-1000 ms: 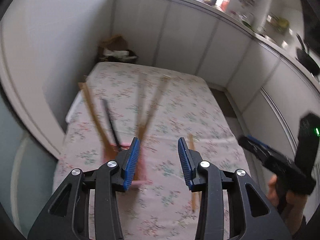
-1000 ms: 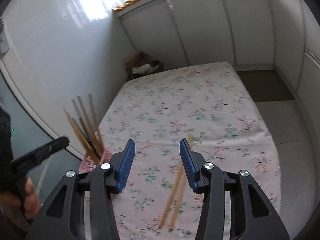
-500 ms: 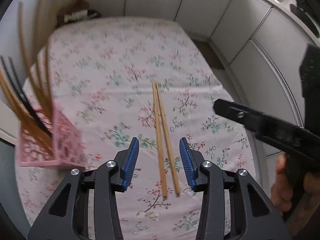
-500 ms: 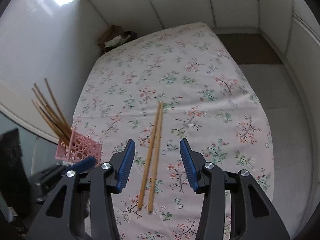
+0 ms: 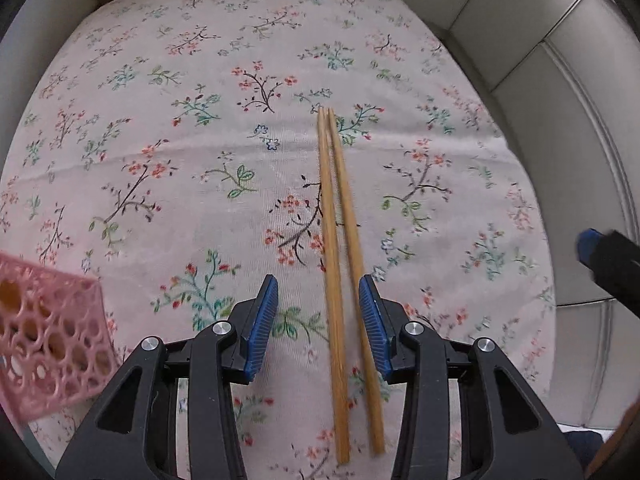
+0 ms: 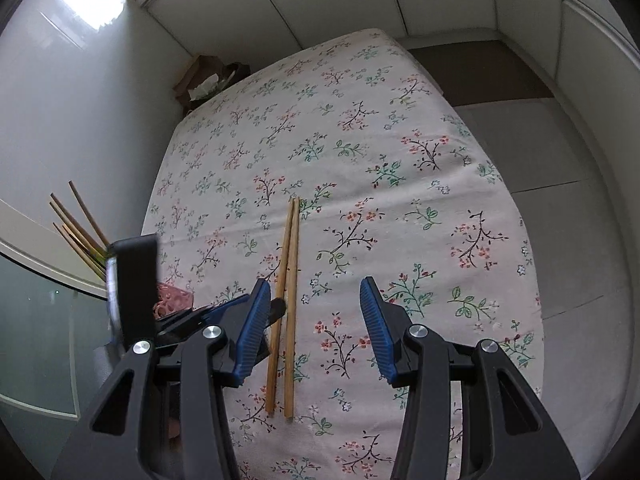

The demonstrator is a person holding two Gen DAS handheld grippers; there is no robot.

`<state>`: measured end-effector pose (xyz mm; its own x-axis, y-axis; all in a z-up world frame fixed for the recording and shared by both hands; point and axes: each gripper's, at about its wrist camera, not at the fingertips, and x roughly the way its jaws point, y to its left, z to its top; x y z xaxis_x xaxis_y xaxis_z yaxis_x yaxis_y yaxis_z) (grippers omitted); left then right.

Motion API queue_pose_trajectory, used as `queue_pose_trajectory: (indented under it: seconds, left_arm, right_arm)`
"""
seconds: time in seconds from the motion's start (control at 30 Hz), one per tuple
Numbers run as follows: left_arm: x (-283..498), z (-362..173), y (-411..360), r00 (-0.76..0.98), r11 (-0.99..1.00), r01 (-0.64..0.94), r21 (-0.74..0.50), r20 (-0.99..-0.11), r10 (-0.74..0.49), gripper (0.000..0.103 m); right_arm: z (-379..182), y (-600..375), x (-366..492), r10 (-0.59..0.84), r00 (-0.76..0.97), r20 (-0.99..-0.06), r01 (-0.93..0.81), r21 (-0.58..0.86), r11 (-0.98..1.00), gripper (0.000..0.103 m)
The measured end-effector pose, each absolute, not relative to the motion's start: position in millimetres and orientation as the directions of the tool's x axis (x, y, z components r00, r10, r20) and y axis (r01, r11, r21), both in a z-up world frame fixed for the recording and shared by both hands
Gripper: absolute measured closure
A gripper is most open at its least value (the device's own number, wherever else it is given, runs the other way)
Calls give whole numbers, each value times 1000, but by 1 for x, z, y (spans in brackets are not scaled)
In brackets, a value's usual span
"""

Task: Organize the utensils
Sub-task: 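Close the left tool on one wooden chopstick while the right grasps the other, then lift both wooden chopsticks and carry them toward the pink holder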

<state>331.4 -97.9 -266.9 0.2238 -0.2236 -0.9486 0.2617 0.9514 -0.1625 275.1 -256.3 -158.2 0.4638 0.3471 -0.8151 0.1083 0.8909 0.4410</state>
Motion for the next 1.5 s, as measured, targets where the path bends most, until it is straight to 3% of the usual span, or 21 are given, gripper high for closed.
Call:
queue_pose_trajectory:
  seconds: [0.1, 0.23, 0.4, 0.6, 0.8, 1.3, 1.4, 1.5]
  left_arm:
    - [338, -267, -101, 256, 954, 268, -132, -945, -202, 63]
    - [345, -271, -107, 275, 953, 290, -84, -947, -167, 85]
    - [347, -273, -122, 288, 939, 341, -34, -948, -139, 97]
    - [341, -263, -111, 321, 947, 311, -83, -929, -187, 97]
    - [316, -209, -89, 417, 937, 305, -171, -860, -293, 97]
    - [262, -120, -55, 641, 923, 366, -123, -686, -345, 97]
    - [259, -118, -52, 645, 922, 366, -126, -680, -348, 97]
    - [256, -117, -44, 647, 924, 360, -128, -679, -346, 97]
  right_arm:
    - [-158, -256, 275, 347, 462, -816, 108, 441, 891, 56]
    - [-160, -258, 276, 344, 461, -818, 117, 440, 891, 56]
    - [-164, -260, 279, 333, 456, -825, 128, 431, 893, 56]
    - [-185, -264, 289, 284, 403, -870, 168, 375, 912, 56]
    - [-196, -253, 298, 271, 368, -889, 152, 345, 926, 56]
    - [-228, -169, 332, 174, 315, -933, -28, 175, 984, 57]
    - [-234, -162, 336, 182, 307, -934, -36, 180, 983, 60]
    - [-242, -159, 338, 211, 282, -936, -34, 210, 977, 74]
